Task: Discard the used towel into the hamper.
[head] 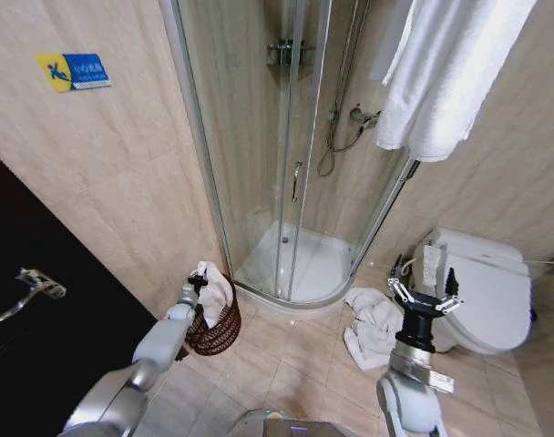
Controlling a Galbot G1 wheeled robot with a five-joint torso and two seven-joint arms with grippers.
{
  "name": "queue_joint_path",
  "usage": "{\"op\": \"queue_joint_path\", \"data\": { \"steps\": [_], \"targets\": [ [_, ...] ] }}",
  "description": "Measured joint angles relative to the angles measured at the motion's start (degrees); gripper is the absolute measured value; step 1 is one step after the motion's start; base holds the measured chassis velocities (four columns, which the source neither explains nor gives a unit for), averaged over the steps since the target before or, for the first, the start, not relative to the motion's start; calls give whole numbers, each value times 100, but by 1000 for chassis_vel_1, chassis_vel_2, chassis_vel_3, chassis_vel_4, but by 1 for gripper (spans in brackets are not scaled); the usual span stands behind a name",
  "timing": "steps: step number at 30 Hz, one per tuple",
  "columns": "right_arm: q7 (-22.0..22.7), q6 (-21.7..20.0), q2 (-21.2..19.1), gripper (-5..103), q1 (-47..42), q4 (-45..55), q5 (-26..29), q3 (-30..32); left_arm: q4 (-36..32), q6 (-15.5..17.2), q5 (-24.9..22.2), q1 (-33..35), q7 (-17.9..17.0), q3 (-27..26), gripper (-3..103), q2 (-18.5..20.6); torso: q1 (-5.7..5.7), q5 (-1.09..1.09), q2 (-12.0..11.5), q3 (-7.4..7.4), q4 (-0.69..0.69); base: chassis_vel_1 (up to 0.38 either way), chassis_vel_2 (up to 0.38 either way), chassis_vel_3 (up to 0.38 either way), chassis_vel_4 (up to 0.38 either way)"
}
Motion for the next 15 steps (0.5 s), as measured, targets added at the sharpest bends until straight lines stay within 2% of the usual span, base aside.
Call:
{"op": "queue_joint_path", "data": {
  "steps": [9, 15],
  "targets": [
    [11, -13, -33, 100, 38, -35, 26, 21, 617, -63, 733, -270, 64, -239, 3, -204, 0, 0, 0, 0, -1, 0, 0, 0, 0],
    [11, -5, -73, 100, -32, -41, 85, 88, 720, 131, 1051, -219, 130, -377, 3, -222, 0, -1, 0, 0, 0, 0, 0, 0, 0]
  ]
}}
